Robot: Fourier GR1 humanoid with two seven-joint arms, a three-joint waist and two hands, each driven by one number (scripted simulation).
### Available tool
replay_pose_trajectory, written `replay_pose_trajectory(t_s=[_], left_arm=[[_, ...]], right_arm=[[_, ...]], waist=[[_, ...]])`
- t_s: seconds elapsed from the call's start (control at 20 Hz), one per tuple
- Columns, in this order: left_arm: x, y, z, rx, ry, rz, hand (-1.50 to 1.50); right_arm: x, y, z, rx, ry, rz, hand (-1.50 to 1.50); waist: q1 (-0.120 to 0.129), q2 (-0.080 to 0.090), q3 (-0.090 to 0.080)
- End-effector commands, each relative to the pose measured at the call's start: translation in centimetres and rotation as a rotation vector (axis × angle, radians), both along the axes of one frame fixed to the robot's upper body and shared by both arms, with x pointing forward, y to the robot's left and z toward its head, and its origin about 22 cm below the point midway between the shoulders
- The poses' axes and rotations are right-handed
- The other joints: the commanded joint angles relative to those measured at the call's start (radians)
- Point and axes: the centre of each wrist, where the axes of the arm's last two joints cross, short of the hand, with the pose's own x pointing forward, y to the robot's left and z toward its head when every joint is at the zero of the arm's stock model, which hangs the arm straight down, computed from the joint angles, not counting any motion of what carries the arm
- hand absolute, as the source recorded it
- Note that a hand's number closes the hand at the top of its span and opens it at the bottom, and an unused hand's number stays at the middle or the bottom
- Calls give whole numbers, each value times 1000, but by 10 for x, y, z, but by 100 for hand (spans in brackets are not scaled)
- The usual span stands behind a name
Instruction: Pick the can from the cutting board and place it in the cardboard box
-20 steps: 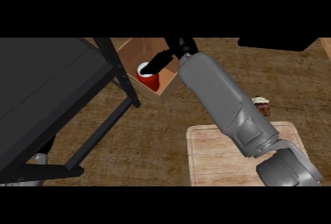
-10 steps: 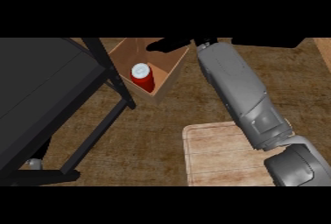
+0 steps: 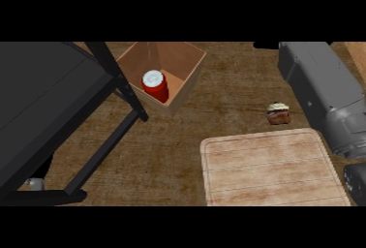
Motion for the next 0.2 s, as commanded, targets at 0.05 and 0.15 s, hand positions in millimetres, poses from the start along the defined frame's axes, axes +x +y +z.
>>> replay_pose_trajectory(t_s=[0.05, 0.15], left_arm=[[1, -25, -3, -58, -38, -52, 0], [9, -41, 13, -66, -45, -72, 0]], right_arm=[[-9, -82, -2, -2, -23, 6, -150], [-12, -99, 1, -20, -24, 12, -150]], waist=[[-1, 4, 4], [-2, 2, 6]])
